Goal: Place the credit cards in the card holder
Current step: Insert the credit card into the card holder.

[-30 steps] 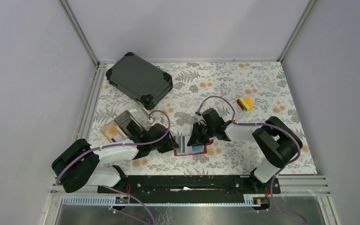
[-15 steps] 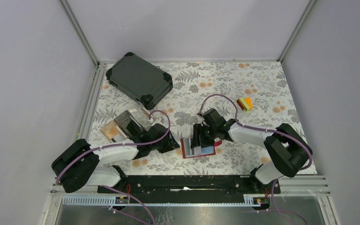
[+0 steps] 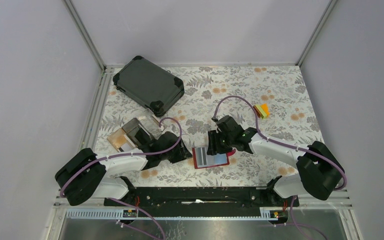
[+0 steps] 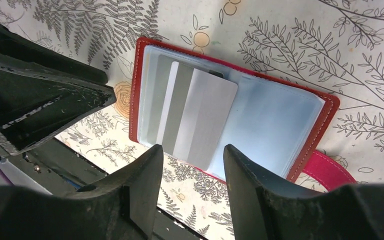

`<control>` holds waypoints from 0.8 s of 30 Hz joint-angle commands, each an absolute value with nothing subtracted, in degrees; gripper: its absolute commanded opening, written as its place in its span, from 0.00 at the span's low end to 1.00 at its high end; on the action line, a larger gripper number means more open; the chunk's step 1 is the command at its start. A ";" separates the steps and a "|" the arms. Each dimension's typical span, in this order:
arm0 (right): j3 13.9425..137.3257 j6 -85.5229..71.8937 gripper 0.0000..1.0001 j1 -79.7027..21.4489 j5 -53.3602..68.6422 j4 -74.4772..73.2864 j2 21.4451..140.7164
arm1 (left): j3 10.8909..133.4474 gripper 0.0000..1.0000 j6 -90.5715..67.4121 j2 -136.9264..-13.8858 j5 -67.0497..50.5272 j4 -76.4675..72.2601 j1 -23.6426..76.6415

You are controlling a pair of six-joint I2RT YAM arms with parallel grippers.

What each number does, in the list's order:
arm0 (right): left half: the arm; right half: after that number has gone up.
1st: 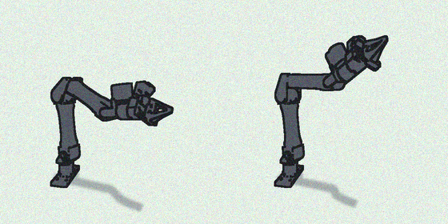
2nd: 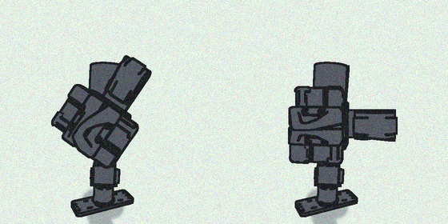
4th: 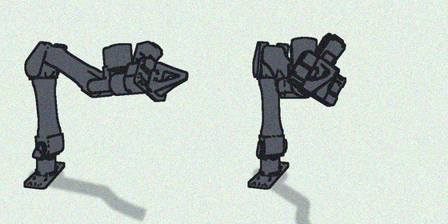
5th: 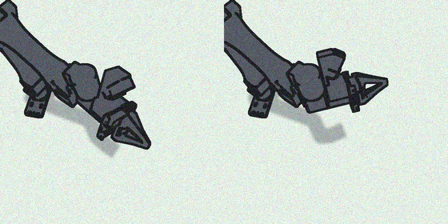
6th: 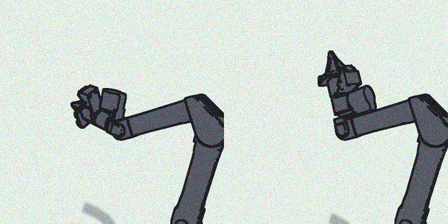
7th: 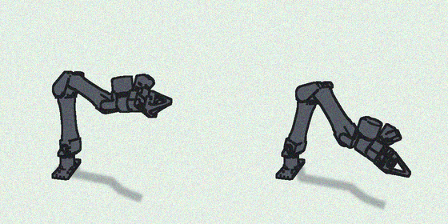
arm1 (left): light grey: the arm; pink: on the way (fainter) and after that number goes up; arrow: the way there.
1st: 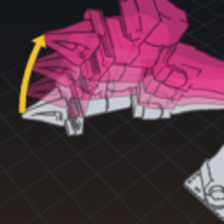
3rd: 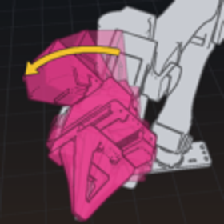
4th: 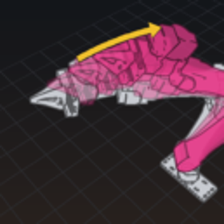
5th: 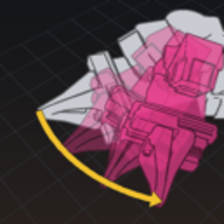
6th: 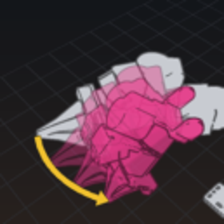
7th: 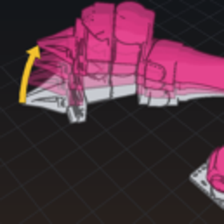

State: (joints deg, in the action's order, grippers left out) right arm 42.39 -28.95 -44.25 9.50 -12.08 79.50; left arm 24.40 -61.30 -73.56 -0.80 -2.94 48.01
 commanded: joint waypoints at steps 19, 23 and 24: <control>44.04 -32.42 0.35 -47.36 9.45 -9.20 87.29 | 25.03 0.18 -61.71 -79.51 -4.24 -11.85 48.33; 44.67 -33.15 0.33 -47.65 10.63 -7.03 88.91 | 24.61 0.14 -61.98 -79.63 -4.40 -12.62 48.42; 44.94 -33.36 0.32 -47.84 10.75 -6.73 89.39 | 24.61 0.13 -62.04 -79.63 -4.43 -12.65 48.45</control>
State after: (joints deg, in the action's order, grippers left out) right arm 42.57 -31.88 -46.78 9.65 -9.76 87.53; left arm 24.40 -61.84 -79.18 -3.81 -10.04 48.01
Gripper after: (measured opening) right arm 0.333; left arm 0.147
